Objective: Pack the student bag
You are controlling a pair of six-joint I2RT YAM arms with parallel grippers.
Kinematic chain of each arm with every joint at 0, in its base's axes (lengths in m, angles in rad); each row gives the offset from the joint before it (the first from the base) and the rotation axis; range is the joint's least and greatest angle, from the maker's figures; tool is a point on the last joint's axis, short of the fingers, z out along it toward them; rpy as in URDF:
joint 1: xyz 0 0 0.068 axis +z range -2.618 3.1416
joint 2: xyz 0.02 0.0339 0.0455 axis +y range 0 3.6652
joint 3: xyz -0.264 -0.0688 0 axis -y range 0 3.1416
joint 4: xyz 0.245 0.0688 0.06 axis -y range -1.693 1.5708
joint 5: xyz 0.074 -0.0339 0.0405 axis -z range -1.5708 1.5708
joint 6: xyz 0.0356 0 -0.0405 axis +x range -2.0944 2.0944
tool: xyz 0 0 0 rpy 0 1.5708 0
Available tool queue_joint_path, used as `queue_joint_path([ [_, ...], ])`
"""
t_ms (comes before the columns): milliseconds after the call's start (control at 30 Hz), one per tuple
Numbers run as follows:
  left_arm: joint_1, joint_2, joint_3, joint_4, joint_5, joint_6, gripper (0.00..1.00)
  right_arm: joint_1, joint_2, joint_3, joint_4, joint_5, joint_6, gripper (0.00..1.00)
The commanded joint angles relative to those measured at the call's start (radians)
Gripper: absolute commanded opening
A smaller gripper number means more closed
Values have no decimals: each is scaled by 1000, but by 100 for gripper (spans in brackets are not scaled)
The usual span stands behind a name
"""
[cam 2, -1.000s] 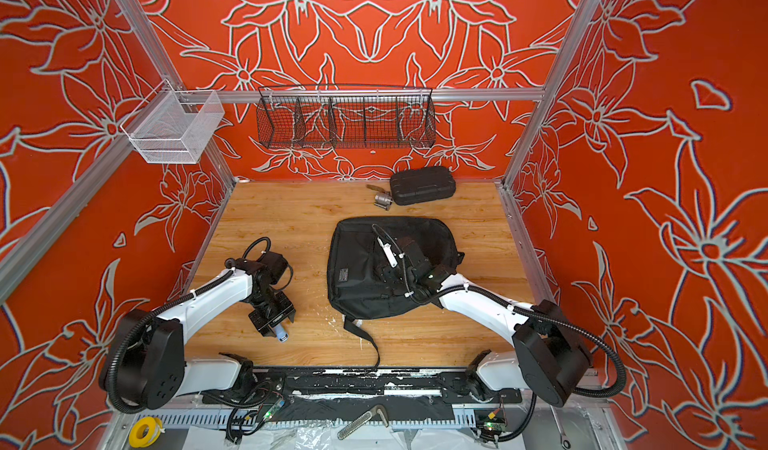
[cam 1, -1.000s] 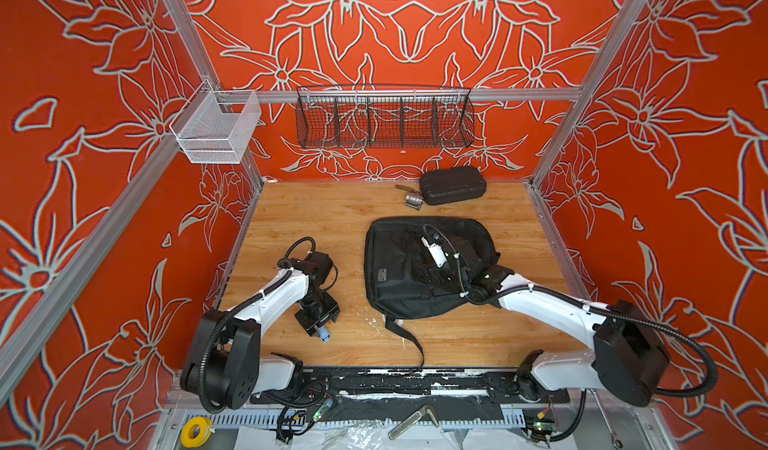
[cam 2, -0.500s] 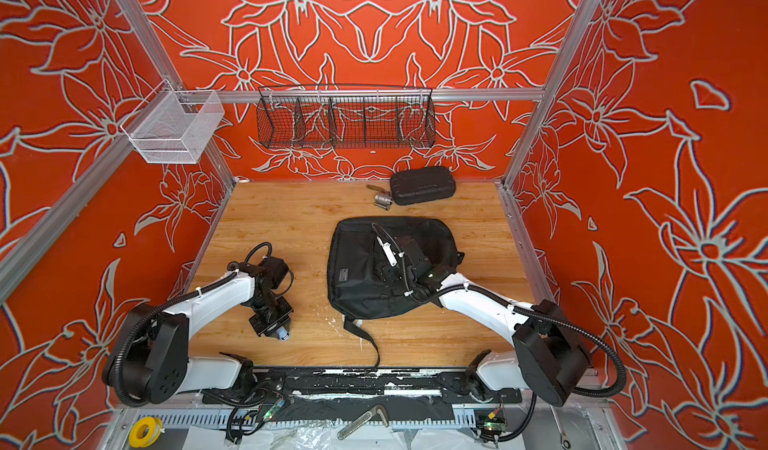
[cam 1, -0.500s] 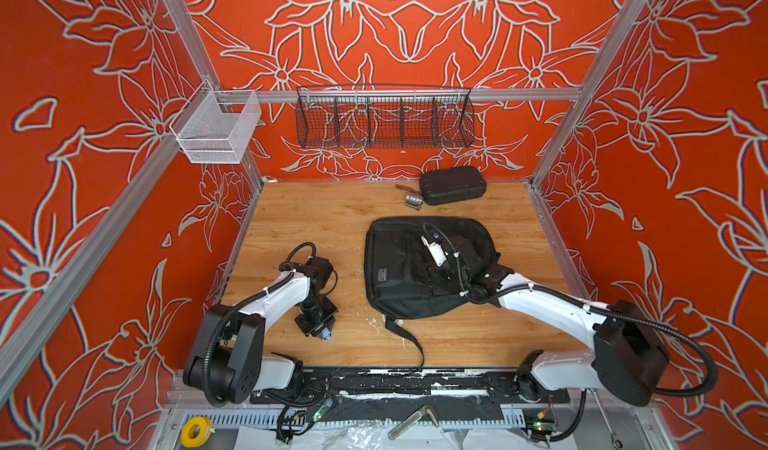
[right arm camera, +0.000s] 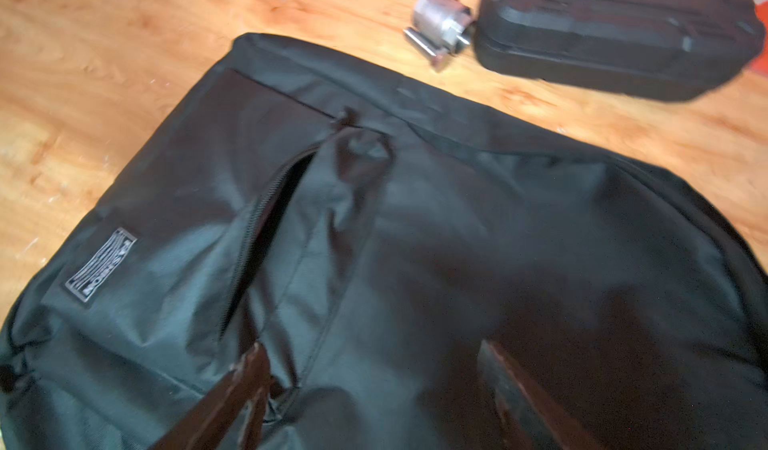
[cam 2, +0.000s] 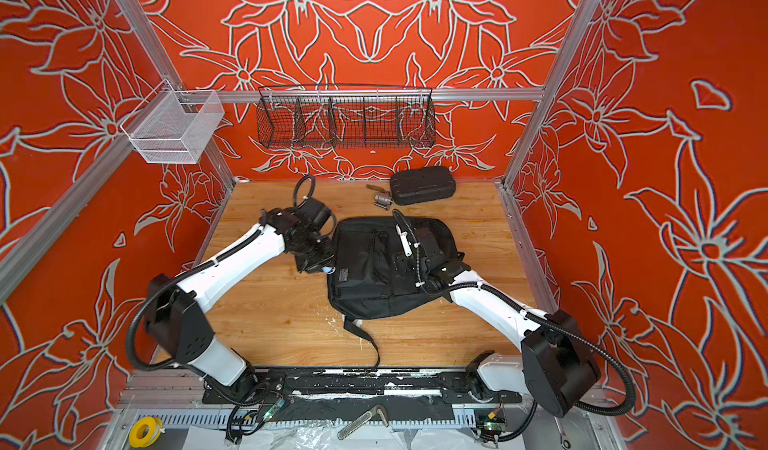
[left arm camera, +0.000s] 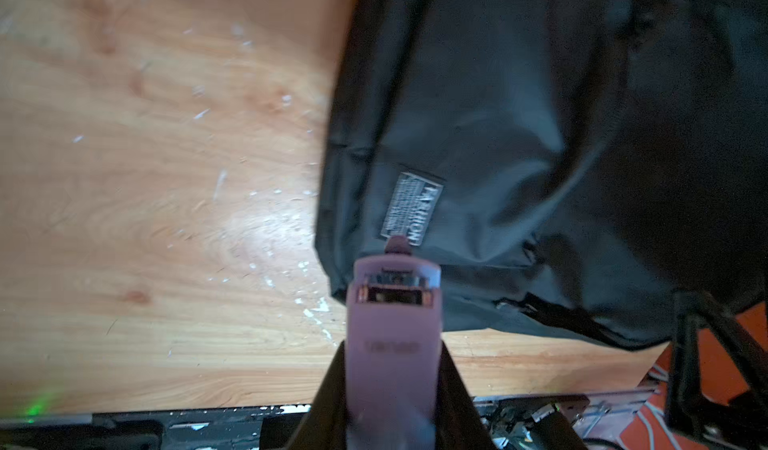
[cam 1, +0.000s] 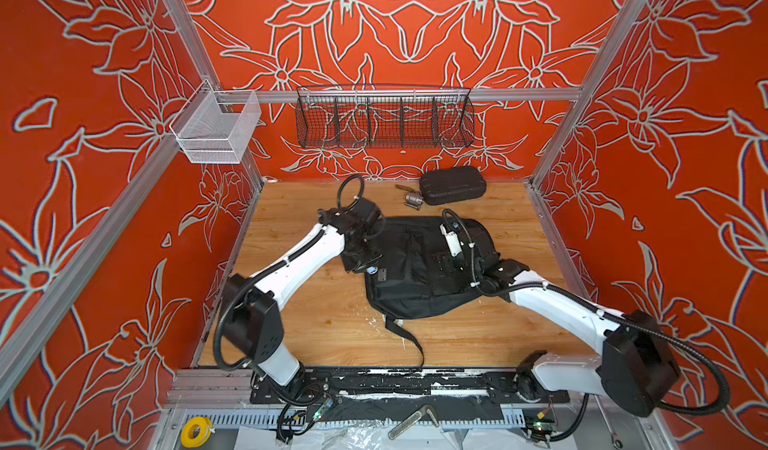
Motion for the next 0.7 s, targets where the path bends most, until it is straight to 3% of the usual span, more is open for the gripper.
queue_joint_path([
  [0, -76, 171, 216, -77, -19, 114, 6, -46, -21, 37, -70, -52, 70, 81],
  [133, -140, 392, 512, -162, -37, 198, 5, -94, -20, 43, -111, -145, 98, 80],
  [267, -157, 545, 694, -176, 10, 224, 5, -109, -29, 33, -150, -154, 108, 80],
  [400, -164, 632, 778, -177, 21, 221, 6, -120, -66, -14, -130, -172, 110, 78],
  [667, -164, 715, 791, -207, -79, 183, 6, -120, -49, -54, -94, -234, 110, 76],
])
